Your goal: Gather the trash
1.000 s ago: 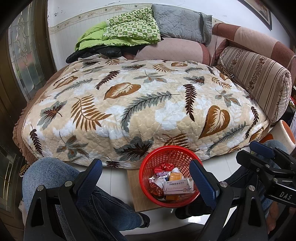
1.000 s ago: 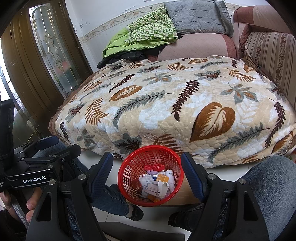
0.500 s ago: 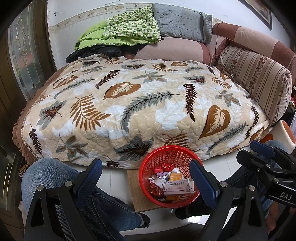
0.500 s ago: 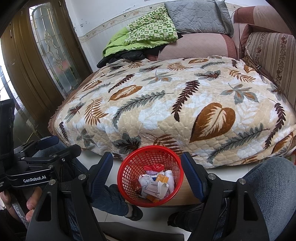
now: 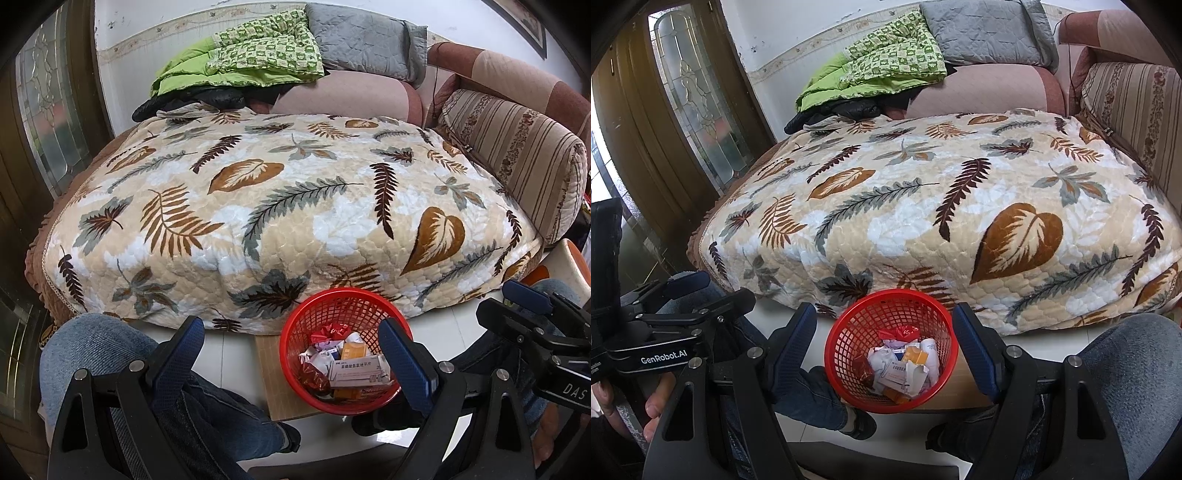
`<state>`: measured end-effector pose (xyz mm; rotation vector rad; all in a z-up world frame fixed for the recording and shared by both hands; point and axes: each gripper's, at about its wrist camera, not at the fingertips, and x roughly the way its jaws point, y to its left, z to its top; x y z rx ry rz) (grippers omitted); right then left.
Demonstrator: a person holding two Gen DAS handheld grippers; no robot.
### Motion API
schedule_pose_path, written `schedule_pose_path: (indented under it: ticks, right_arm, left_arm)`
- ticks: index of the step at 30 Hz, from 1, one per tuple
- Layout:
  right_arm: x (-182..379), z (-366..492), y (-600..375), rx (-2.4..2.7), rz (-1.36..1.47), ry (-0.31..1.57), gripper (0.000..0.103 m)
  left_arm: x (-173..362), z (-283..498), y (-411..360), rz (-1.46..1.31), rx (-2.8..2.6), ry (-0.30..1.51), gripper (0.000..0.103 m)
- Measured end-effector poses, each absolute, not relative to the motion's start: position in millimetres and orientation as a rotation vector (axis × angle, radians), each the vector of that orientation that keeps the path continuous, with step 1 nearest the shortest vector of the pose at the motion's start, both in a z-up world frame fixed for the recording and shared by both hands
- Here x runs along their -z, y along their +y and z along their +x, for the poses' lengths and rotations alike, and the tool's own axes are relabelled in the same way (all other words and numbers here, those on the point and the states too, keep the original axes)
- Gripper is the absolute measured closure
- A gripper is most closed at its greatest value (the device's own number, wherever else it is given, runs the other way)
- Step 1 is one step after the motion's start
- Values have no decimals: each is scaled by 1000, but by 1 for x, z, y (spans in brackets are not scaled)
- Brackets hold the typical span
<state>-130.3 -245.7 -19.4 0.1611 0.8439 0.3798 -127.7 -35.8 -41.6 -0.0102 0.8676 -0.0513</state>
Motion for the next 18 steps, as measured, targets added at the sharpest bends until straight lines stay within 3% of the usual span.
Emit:
schedule_pose_path:
  ticks: [18]
  right_arm:
    - [36,-112,-245,-382,170,899,28]
  left_arm:
    - [58,-110,-43,12,67,906,6]
